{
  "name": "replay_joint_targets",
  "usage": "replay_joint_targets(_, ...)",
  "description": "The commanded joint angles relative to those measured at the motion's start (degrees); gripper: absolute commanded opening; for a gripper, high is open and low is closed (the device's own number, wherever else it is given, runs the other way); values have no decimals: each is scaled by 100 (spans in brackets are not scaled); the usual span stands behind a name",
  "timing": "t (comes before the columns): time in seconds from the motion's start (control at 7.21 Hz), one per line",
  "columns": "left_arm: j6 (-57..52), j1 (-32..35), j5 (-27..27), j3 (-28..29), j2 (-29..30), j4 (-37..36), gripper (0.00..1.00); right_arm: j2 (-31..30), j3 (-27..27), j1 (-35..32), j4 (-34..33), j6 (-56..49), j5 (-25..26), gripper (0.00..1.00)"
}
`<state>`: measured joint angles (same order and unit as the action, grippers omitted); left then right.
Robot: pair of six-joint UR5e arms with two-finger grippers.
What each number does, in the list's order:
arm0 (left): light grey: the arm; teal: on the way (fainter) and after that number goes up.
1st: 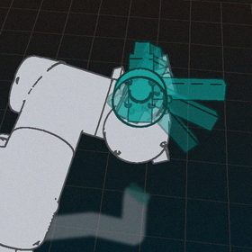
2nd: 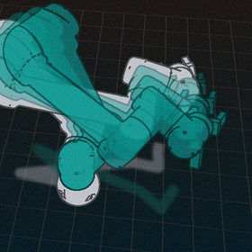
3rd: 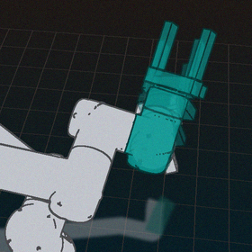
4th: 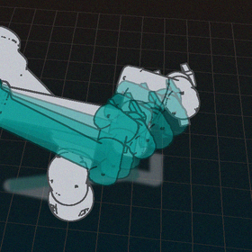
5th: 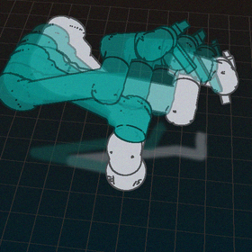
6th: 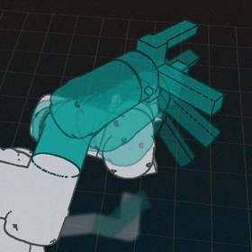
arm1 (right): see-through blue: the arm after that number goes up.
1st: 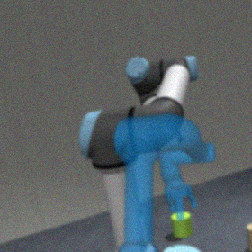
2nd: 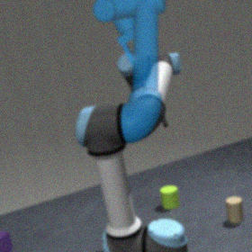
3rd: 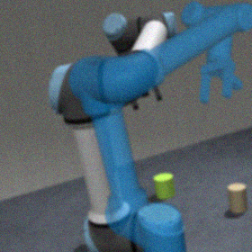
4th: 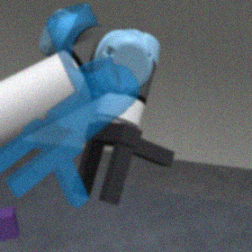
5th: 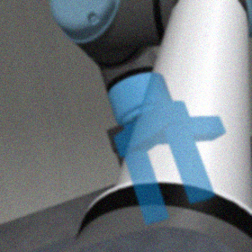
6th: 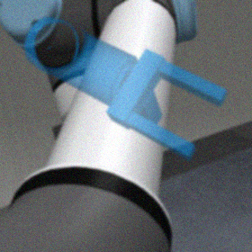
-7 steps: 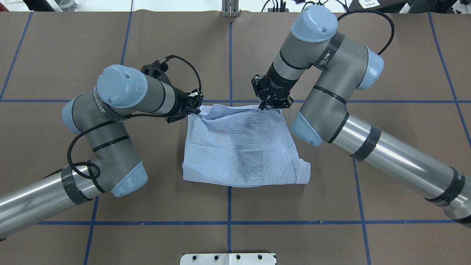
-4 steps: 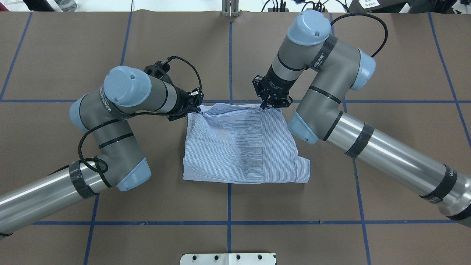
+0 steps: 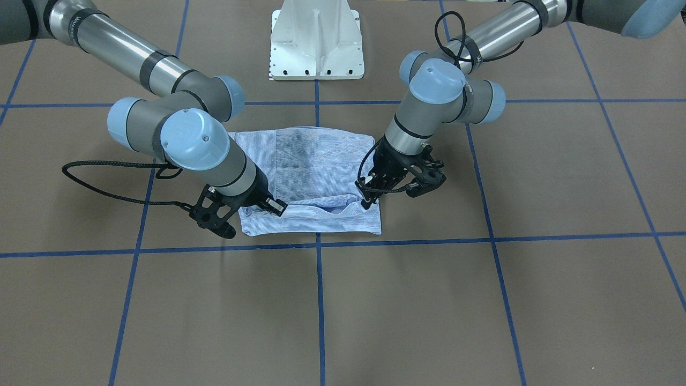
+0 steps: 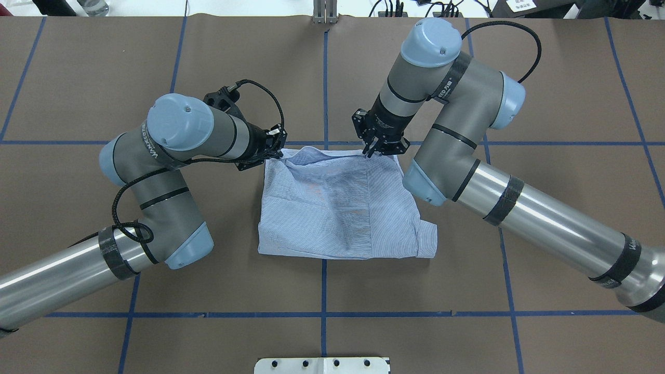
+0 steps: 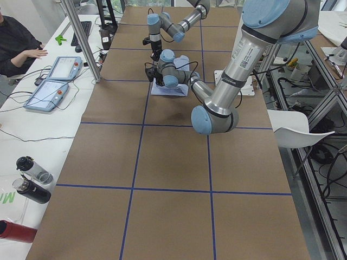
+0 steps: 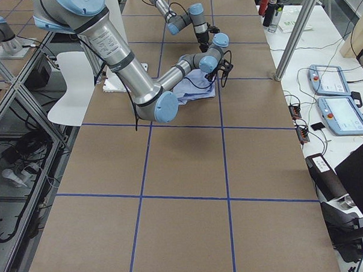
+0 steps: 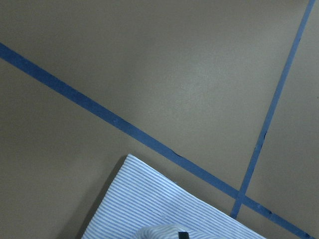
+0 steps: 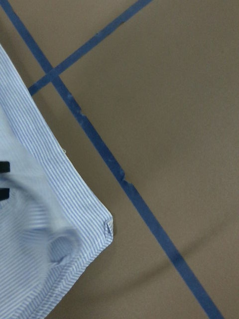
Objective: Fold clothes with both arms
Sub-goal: 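Lay the held edge onto the far edge with both grippers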
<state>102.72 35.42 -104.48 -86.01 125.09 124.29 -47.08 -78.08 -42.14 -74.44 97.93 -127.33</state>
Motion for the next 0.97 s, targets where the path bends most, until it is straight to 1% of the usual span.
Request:
replay_joint_targets(0.0,-15,200,-2,5,15,60,99,-177,3,-65,594,-2,7,100)
replay_joint_targets(0.14,-111,507,-19,23,-2,8,99,-239,-6,-153,1033,7,7,100)
replay_joint_targets(0.28,-478,718,-124,14,-37,-36,99,-231,-6,-137,1255,59,24,100)
replay_joint_targets(0.42,-516,860,-395,14,-64,-36,99,-266,-102,-119,1248,25,120,100)
replay_joint_targets(0.55,-516,879,-580,-64,-203,-28,99,-362,-320,-101,1204,16,156,100)
replay_joint_targets(0.83,-508,861,-748,-730,-589,-45,98,-1150,-1415,170,1187,7,165,100)
